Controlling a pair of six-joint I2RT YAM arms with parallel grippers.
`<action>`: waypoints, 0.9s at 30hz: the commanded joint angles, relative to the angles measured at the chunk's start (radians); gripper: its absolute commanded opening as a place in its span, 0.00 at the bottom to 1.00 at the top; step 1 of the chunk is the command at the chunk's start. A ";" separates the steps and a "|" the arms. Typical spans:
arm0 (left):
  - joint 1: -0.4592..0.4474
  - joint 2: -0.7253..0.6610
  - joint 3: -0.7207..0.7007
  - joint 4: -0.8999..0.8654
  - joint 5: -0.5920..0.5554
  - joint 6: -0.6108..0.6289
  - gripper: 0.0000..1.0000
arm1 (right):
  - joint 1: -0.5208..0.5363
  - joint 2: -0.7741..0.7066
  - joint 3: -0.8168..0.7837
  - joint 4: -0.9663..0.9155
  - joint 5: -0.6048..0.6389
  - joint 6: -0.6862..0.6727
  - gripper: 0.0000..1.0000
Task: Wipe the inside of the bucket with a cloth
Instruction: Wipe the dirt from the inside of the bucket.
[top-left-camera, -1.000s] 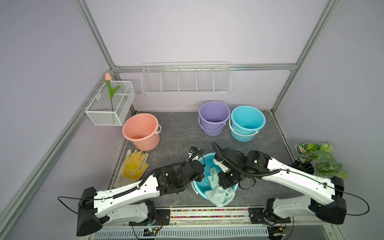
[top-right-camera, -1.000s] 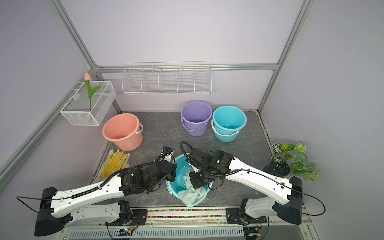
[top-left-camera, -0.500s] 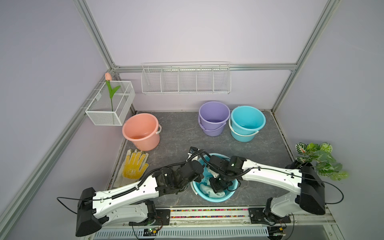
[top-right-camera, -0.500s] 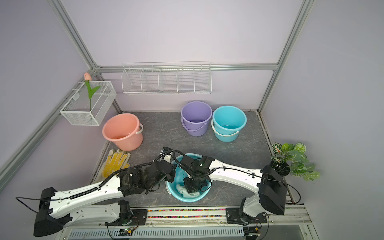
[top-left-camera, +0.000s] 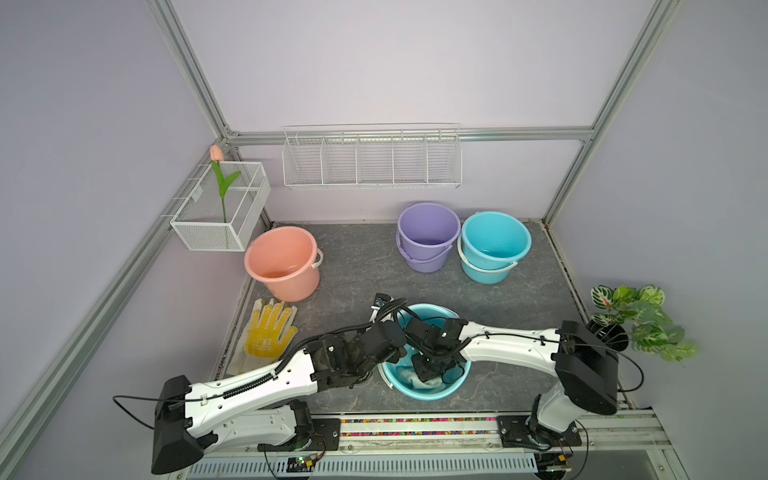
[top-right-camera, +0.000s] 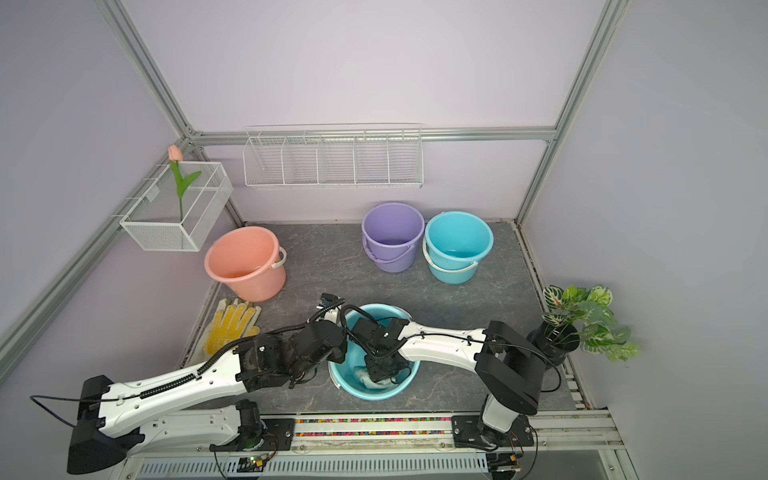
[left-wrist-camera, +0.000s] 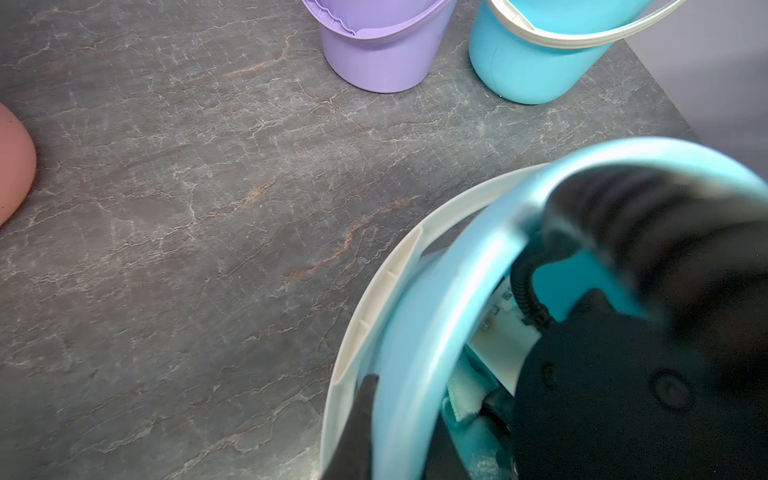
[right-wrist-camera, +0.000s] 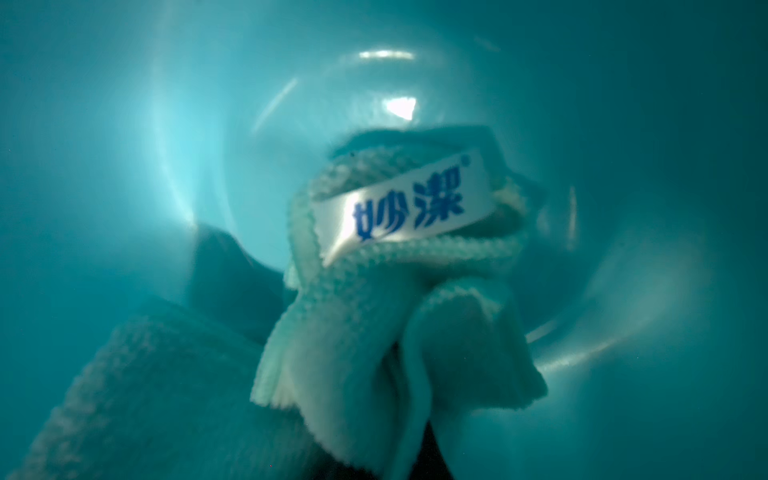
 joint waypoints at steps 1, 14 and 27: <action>-0.011 -0.020 0.011 0.038 0.006 0.032 0.00 | 0.015 0.069 -0.021 -0.054 0.126 0.029 0.07; -0.011 -0.014 0.004 0.059 0.005 0.031 0.00 | 0.035 -0.290 0.046 -0.224 -0.046 0.101 0.07; -0.012 0.011 0.020 0.077 0.014 0.035 0.00 | 0.019 -0.474 -0.012 0.027 -0.239 0.309 0.07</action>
